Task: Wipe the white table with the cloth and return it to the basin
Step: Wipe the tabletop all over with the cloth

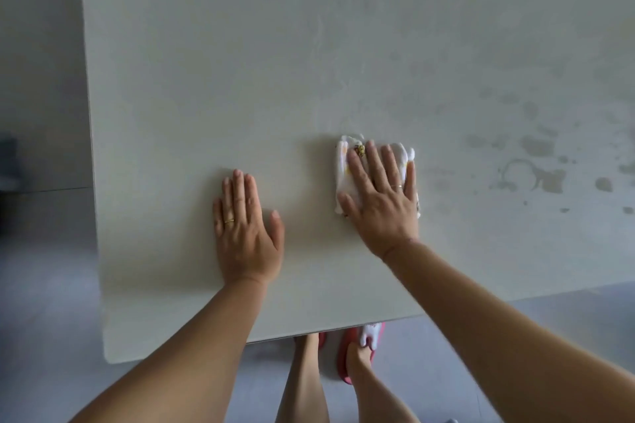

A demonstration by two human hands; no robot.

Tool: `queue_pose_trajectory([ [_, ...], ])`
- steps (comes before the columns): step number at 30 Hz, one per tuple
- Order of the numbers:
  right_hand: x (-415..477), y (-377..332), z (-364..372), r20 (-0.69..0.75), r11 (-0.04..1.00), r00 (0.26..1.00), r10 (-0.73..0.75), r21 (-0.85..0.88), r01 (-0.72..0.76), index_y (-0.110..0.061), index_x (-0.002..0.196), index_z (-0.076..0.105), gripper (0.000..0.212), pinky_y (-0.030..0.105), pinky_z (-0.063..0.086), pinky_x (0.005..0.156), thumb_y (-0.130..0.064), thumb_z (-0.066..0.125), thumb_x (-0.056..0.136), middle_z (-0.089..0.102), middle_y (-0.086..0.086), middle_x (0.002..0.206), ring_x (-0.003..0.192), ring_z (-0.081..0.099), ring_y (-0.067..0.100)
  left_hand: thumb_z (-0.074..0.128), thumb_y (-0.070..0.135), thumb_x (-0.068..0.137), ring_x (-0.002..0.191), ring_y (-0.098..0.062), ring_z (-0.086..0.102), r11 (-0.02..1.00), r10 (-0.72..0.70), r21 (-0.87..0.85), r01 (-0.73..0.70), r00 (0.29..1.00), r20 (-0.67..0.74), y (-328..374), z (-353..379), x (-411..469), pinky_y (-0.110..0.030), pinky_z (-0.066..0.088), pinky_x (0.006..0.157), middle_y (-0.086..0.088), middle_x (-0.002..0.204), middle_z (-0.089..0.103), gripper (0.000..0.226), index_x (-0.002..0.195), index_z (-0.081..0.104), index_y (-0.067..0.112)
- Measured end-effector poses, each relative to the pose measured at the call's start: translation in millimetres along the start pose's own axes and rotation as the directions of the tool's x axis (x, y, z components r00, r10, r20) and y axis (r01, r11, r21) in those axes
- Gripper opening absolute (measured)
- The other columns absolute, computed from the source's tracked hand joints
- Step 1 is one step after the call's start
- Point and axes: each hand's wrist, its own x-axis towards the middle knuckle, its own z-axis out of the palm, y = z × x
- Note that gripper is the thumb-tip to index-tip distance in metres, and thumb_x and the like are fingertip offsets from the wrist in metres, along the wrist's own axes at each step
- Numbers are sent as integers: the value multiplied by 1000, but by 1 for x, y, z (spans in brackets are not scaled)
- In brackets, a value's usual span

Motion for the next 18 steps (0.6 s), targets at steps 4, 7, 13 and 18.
queue_pose_trajectory([
  [4, -21, -66, 11, -14, 995, 999, 48, 84, -47, -30, 151, 18, 65, 56, 1, 116, -51, 34, 92, 10, 1, 160, 147, 3, 28, 32, 34, 89, 144, -32, 22, 1000, -6, 2, 6, 1000, 7, 1, -1, 0, -46, 17, 116, -16, 155, 24, 66, 146, 28, 0],
  [7, -27, -58, 12, 24, 932, 931, -364, 10, 363, -30, 150, 22, 62, 55, 13, 116, -52, 37, 94, 17, -1, 159, 147, 11, 25, 33, 32, 86, 143, -33, 23, 1000, 4, 6, -4, 1000, 27, 2, -2, 1, -48, 19, 115, -18, 154, 26, 68, 146, 29, -1],
  [13, 26, -38, -1, -44, 998, 999, 4, 61, -2, -29, 150, 21, 64, 52, 3, 118, -50, 42, 93, 17, 0, 159, 147, 9, 24, 29, 35, 90, 144, -32, 19, 1000, -9, 21, 8, 998, 64, 0, -1, 1, -46, 14, 117, -16, 156, 22, 66, 147, 26, 0],
  [18, 0, -58, 10, -3, 928, 928, -372, 3, 373, -30, 150, 24, 64, 57, 15, 115, -52, 39, 92, 19, 0, 158, 147, 13, 26, 29, 34, 91, 143, -33, 23, 1000, -8, 18, 6, 998, 67, 1, -1, 1, -48, 17, 116, -18, 154, 26, 65, 145, 30, -2],
])
